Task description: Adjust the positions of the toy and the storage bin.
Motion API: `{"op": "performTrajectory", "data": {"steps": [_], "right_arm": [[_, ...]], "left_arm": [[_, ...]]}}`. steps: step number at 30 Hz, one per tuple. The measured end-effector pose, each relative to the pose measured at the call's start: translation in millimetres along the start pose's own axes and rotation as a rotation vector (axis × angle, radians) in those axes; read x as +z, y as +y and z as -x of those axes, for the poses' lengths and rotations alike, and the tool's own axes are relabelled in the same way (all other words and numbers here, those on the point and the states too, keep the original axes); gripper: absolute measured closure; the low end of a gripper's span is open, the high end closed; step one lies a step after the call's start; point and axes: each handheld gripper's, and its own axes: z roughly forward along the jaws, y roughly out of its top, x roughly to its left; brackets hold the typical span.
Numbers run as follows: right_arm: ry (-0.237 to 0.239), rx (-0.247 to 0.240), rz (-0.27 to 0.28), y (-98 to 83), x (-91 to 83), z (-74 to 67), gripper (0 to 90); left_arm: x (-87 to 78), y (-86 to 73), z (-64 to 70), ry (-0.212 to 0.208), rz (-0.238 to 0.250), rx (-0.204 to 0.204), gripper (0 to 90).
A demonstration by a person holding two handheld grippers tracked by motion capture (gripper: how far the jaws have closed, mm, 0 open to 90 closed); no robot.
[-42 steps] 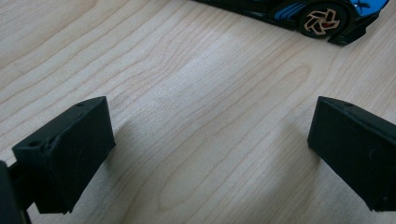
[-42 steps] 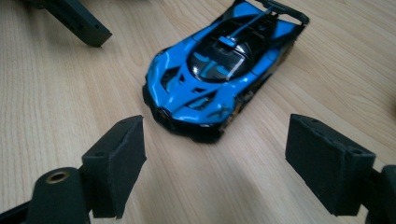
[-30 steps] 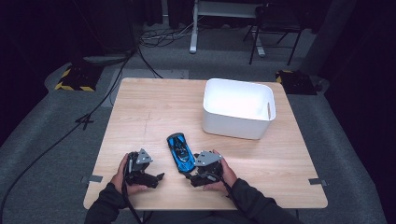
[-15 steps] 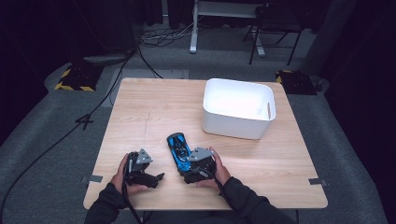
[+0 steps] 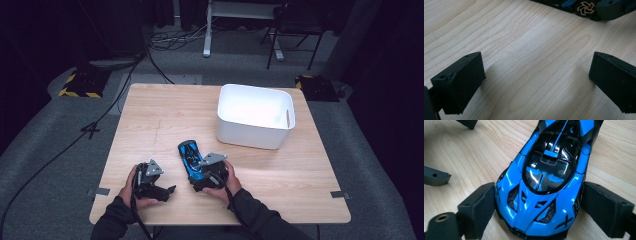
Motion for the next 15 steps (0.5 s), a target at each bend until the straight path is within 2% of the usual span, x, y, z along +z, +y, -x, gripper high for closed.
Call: {"op": "performTrajectory", "data": {"steps": [1, 10, 13, 15], "right_arm": [[0.006, -0.016, 0.003, -0.1, -0.2, 0.9, 15.9], [0.023, -0.02, -0.013, -0.2, -3.6, 6.5, 17.5], [0.029, -0.023, -0.022, -0.7, -7.0, 11.2, 20.7], [0.04, -0.022, -0.034, -1.9, -10.5, 16.4, 23.9]], "left_arm": [[0.1, -0.2, 0.4, -0.007, -0.003, -0.007, 0.6], [0.0, 0.0, 0.0, 0.001, 0.0, 0.001, 0.6], [0.2, -0.2, 0.5, -0.006, -0.002, -0.008, 0.6], [-0.1, 0.1, 0.0, 0.002, 0.001, 0.001, 0.6]]}}
